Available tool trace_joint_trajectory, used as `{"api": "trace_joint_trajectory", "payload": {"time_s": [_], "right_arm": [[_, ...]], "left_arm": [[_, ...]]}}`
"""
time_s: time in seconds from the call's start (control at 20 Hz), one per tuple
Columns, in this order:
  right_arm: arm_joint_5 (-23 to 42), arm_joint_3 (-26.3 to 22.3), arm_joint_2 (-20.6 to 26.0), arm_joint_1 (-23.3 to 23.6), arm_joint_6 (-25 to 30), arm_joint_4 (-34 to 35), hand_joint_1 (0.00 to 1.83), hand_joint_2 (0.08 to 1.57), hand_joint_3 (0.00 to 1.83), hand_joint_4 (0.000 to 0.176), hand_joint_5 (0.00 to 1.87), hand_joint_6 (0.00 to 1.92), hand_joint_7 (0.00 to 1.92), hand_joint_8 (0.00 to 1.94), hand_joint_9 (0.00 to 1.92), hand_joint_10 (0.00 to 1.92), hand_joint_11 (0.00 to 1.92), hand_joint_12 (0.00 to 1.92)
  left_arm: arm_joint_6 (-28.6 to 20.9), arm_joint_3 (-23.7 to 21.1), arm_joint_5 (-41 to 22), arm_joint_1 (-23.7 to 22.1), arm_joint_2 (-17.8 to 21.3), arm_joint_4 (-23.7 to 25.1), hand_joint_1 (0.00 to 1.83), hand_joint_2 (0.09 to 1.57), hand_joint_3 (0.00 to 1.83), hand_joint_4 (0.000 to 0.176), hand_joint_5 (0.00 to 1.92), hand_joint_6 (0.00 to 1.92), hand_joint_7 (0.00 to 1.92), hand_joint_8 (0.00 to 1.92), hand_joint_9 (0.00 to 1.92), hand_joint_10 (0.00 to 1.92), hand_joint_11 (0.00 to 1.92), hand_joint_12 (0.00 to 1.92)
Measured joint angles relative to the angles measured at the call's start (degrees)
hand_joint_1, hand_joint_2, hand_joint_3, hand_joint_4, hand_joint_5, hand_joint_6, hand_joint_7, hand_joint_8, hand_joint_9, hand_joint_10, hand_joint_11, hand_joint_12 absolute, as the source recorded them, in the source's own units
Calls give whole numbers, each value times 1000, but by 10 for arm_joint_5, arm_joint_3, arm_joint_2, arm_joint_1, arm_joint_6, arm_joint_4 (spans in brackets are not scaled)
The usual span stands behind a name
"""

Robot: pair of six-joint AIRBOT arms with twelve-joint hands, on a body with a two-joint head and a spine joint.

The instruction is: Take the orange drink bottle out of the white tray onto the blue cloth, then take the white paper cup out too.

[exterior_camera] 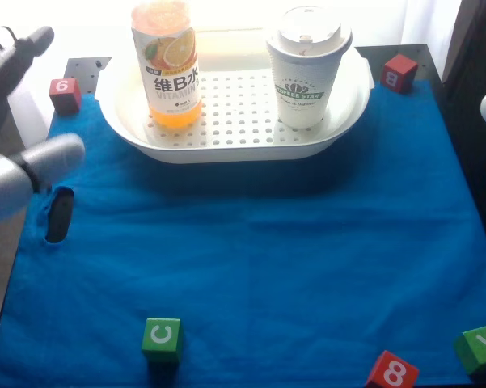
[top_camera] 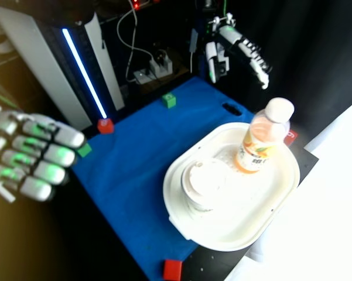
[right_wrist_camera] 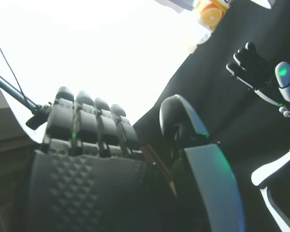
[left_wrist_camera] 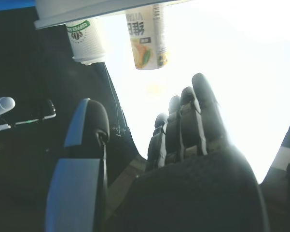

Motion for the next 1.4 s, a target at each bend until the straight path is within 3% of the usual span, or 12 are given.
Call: {"api": "trace_joint_trajectory", "payload": {"time_s": [0.05, 0.15, 0.35, 0.45, 0.5, 0.6, 0.7, 0.8, 0.85, 0.95, 1.15, 1.4], "right_arm": [[1, 1, -1, 0, 0, 0, 309, 1398, 30, 0, 0, 0, 0, 0, 0, 0, 0, 0], [-4, 4, -6, 0, 0, 6, 303, 1395, 24, 0, 0, 0, 0, 0, 0, 0, 0, 0], [-11, 4, -6, 0, 0, 9, 276, 1399, 16, 0, 0, 0, 0, 0, 0, 0, 0, 0], [-11, 4, -6, 0, 0, 13, 271, 1400, 14, 0, 0, 0, 0, 0, 0, 0, 0, 0], [-11, 4, -6, 0, 1, 14, 269, 1399, 13, 0, 0, 0, 0, 0, 0, 0, 0, 0], [-11, 0, -7, 0, 1, 17, 285, 1400, 10, 0, 0, 0, 0, 0, 0, 0, 0, 0], [-11, -2, -10, 0, 1, 18, 310, 1406, 8, 0, 0, 0, 0, 0, 0, 0, 0, 0], [-12, -2, -14, -4, 2, 17, 324, 1397, 2, 0, 0, 0, 0, 0, 0, 0, 0, 0], [-14, -2, -15, -4, 2, 20, 359, 1396, 1, 0, 0, 0, 0, 0, 0, 0, 0, 0], [-15, -3, -15, -4, 2, 22, 393, 1405, 4, 0, 0, 0, 0, 0, 0, 0, 0, 0], [-13, -3, -20, -19, 12, 27, 353, 1412, 5, 0, 0, 0, 0, 0, 0, 0, 0, 0], [-14, -4, -21, -21, 14, 31, 396, 1415, 2, 0, 0, 0, 0, 0, 0, 0, 0, 0]], "left_arm": [[0, 2, -4, -3, -4, -2, 427, 1302, 3, 102, 4, 0, 0, 0, 0, 0, 0, 232], [-2, 14, 5, -5, -22, -12, 514, 1284, 0, 103, 28, 8, 0, 0, 0, 0, 0, 182], [-24, 64, 72, -56, -51, -17, 522, 1234, 0, 114, 3, 1, 8, 1, 58, 23, 0, 843], [-28, 95, 94, -92, -69, -25, 545, 1219, 0, 105, 11, 3, 3, 0, 43, 15, 0, 875], [-34, 112, 114, -111, -80, -27, 554, 1203, 0, 121, 9, 2, 0, 0, 32, 10, 0, 878], [-43, 149, 169, -141, -106, -30, 555, 1152, 0, 103, 0, 0, 0, 0, 0, 0, 0, 671], [-50, 189, 223, -172, -131, -38, 565, 1063, 0, 122, 0, 0, 0, 0, 0, 0, 0, 323], [-53, 222, 268, -193, -151, -48, 588, 997, 0, 132, 0, 0, 0, 0, 0, 0, 0, 508], [-54, 241, 295, -202, -162, -52, 578, 958, 0, 145, 0, 0, 0, 0, 0, 0, 0, 465], [-75, 269, 319, -210, -175, -56, 628, 954, 5, 174, 0, 0, 0, 0, 0, 0, 0, 47], [-82, 289, 345, -227, -188, -61, 723, 872, 0, 176, 0, 0, 0, 0, 0, 0, 0, 0], [-116, 310, 365, -250, -216, -6, 801, 849, 0, 176, 0, 0, 0, 0, 0, 0, 0, 0]]}}
